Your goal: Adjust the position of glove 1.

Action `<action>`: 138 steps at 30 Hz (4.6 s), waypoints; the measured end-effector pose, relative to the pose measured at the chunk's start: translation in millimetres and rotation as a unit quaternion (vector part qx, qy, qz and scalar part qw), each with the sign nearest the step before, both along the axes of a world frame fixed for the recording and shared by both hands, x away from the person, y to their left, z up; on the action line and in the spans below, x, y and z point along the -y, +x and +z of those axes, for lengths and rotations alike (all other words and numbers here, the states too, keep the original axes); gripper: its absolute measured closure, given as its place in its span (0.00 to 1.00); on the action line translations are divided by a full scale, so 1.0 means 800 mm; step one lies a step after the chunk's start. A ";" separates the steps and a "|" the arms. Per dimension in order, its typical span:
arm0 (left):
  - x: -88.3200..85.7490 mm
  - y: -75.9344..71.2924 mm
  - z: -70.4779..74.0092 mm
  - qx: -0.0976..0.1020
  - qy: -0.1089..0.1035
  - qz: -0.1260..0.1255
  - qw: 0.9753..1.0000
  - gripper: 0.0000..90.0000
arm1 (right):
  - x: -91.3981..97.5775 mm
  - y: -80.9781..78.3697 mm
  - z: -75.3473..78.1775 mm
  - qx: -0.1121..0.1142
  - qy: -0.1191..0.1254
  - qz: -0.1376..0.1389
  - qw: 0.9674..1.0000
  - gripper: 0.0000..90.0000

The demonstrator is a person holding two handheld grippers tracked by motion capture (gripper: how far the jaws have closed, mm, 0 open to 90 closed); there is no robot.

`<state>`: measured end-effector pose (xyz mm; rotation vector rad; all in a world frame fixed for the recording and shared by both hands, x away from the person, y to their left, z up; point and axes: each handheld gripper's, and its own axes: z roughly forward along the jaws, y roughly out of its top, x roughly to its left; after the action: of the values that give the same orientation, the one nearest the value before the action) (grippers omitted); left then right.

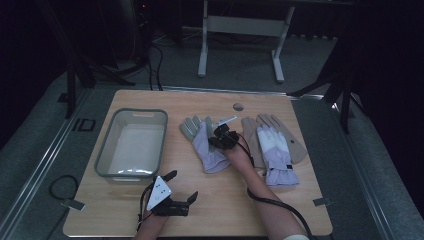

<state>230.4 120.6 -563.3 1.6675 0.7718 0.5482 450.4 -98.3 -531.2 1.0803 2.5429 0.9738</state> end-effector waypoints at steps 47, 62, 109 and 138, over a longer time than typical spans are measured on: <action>0.000 0.000 0.000 -0.001 0.000 0.003 1.000 0.01 | 0.086 -0.075 -0.010 -0.011 0.101 -0.150 0.983 0.83; 0.001 0.000 0.000 0.001 0.002 0.005 1.000 0.01 | 0.129 -0.082 0.063 0.047 0.082 -0.107 0.990 0.57; 0.001 0.000 0.000 -0.001 0.003 0.007 1.000 0.01 | 0.287 -0.075 -0.001 -0.018 -0.008 -0.091 0.996 0.70; 0.002 0.000 0.000 0.000 0.004 0.011 1.000 0.01 | 0.284 -0.103 0.110 0.012 0.076 -0.103 0.992 0.90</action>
<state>230.2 119.3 -563.2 1.6680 0.7902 0.5666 368.4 -325.9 -443.3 1.3347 2.3116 1.1306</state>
